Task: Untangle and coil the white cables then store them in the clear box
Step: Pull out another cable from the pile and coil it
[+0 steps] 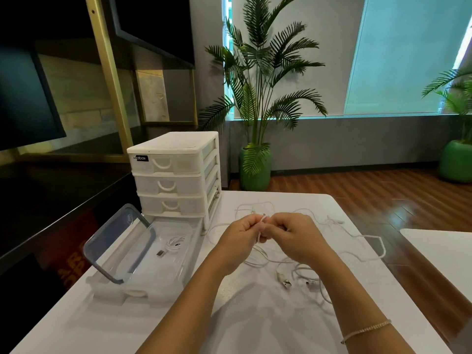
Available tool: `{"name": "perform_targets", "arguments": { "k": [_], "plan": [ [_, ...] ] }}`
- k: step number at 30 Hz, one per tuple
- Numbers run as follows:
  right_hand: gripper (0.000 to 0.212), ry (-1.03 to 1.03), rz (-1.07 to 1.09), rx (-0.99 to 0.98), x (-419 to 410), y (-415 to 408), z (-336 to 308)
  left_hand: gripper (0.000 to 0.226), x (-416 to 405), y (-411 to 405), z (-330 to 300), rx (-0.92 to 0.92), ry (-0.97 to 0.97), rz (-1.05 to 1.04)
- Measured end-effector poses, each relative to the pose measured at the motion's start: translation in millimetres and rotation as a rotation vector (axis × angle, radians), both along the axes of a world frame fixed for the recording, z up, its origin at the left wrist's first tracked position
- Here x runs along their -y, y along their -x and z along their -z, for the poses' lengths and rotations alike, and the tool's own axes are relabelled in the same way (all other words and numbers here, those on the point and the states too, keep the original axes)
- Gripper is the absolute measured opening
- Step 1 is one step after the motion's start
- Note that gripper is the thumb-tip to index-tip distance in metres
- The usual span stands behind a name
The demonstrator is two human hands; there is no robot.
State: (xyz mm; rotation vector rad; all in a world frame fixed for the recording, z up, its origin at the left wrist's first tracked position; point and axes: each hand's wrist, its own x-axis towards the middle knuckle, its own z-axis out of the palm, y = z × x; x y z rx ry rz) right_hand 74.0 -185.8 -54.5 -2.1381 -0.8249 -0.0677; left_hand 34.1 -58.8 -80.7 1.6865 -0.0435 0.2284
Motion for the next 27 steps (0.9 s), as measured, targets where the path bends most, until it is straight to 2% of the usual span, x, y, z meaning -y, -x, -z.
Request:
{"name": "perform_targets", "arguments": {
  "k": [5, 13, 18, 23, 27],
  "plan": [
    [0.012, -0.163, 0.039, -0.037, 4.1, -3.7, 0.3, 0.026, 0.9, 2.8, -1.0, -0.074, 0.248, 0.079],
    [0.009, -0.313, 0.133, -0.017, 3.7, -4.1, 2.8, 0.028, -3.6, 8.2, -3.0, -0.081, 0.301, 0.149],
    [0.005, -0.369, 0.117, -0.100, 0.6, -5.4, 6.9, 0.030, -10.2, 11.9, -6.9, -0.120, 0.359, 0.218],
    [0.010, -0.334, 0.076, -0.148, -0.1, -4.9, 4.0, 0.037, -7.2, 13.7, -10.2, -0.208, 0.462, 0.254],
    [0.011, -0.251, 0.021, -0.237, 4.7, -5.9, 0.6, 0.031, -4.8, 12.0, -7.5, -0.204, 0.550, 0.235]
  ]
}}
